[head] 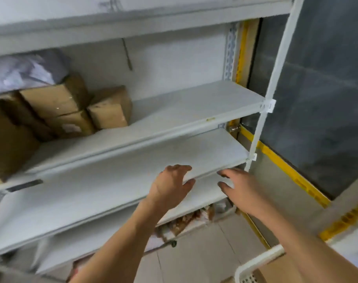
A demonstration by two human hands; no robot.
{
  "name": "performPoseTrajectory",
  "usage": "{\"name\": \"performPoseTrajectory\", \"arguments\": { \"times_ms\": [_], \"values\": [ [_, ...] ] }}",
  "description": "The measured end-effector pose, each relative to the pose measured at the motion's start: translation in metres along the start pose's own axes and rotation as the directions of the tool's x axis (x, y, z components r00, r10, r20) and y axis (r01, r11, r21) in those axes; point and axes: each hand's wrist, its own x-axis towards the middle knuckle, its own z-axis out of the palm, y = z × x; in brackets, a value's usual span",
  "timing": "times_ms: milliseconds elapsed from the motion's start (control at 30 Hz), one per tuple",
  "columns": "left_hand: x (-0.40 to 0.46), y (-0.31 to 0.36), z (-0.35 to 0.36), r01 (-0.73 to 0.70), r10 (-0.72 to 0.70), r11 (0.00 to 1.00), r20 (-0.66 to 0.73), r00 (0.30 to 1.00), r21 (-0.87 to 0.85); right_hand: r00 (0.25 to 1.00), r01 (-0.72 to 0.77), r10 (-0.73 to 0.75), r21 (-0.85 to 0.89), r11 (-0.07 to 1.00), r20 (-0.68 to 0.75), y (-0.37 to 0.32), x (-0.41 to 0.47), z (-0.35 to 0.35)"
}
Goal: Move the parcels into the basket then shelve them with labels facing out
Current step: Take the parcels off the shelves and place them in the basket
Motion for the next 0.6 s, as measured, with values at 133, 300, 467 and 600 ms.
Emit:
{"name": "performPoseTrajectory", "arguments": {
  "times_ms": [133,300,467,600],
  "values": [
    [-0.009,-0.064,-0.051,0.093,-0.094,0.996,-0.129,0.987,-0.015,0.984,0.167,-0.165,-0.034,0.985,0.066,-0.071,0.057,0.014],
    [-0.009,-0.142,-0.105,0.180,-0.170,0.984,-0.271,0.947,0.014,0.951,0.305,-0.304,-0.014,0.952,0.051,-0.161,0.124,0.050],
    [-0.020,-0.204,-0.152,0.273,-0.239,0.962,-0.412,0.879,0.024,0.897,0.438,-0.440,0.044,0.898,0.044,-0.242,0.173,0.092],
    [-0.048,-0.238,-0.186,0.365,-0.278,0.929,-0.537,0.796,0.061,0.822,0.555,-0.562,0.095,0.827,0.095,-0.308,0.189,0.124]
  ]
}}
